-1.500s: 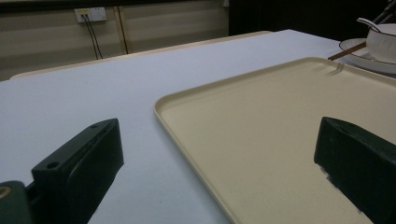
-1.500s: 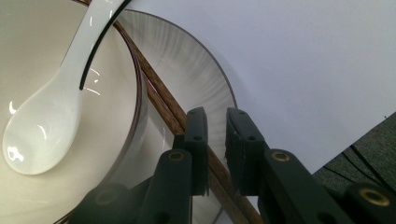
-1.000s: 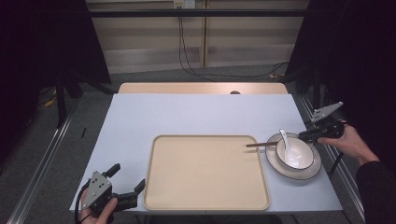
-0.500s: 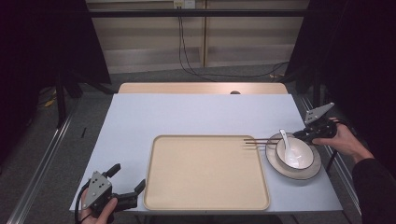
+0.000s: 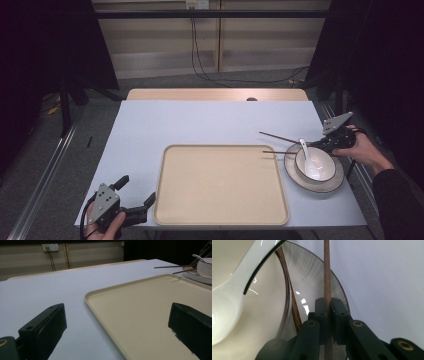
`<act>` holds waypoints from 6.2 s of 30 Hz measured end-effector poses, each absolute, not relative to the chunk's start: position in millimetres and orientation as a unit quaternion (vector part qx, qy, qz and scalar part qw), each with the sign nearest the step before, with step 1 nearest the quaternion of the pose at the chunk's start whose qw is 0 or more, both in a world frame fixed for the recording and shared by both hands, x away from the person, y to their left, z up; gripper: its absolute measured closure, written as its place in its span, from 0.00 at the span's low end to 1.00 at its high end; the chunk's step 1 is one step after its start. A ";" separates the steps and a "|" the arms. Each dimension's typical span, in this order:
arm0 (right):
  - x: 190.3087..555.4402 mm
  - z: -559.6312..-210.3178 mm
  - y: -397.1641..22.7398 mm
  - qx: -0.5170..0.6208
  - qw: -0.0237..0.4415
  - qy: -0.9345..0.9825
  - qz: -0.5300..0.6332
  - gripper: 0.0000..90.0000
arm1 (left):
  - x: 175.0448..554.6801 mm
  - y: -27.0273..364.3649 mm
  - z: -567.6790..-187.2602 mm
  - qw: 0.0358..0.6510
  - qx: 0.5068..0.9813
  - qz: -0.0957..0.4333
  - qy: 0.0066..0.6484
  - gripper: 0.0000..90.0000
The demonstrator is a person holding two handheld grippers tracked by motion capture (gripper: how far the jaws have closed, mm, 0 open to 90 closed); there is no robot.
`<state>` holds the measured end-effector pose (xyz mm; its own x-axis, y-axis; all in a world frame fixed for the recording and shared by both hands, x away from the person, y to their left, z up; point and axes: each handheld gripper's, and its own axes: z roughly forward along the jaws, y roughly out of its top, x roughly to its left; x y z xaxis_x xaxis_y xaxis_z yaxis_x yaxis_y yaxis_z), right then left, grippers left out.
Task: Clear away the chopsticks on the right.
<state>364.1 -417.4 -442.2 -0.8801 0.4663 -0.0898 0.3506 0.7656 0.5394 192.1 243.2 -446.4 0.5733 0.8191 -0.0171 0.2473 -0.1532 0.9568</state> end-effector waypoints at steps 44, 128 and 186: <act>292.3 -385.1 -417.3 0.411 0.120 0.822 0.375 0.94 | 209.8 243.3 -444.0 0.538 0.705 0.285 0.363 0.02; 206.6 -455.9 -256.3 0.486 0.035 0.775 0.402 0.59 | 206.6 244.0 -442.7 0.545 0.700 0.297 0.354 0.02; 326.0 -428.8 -446.9 0.270 0.117 0.919 0.263 0.72 | 207.7 243.9 -444.1 0.539 0.706 0.299 0.349 0.02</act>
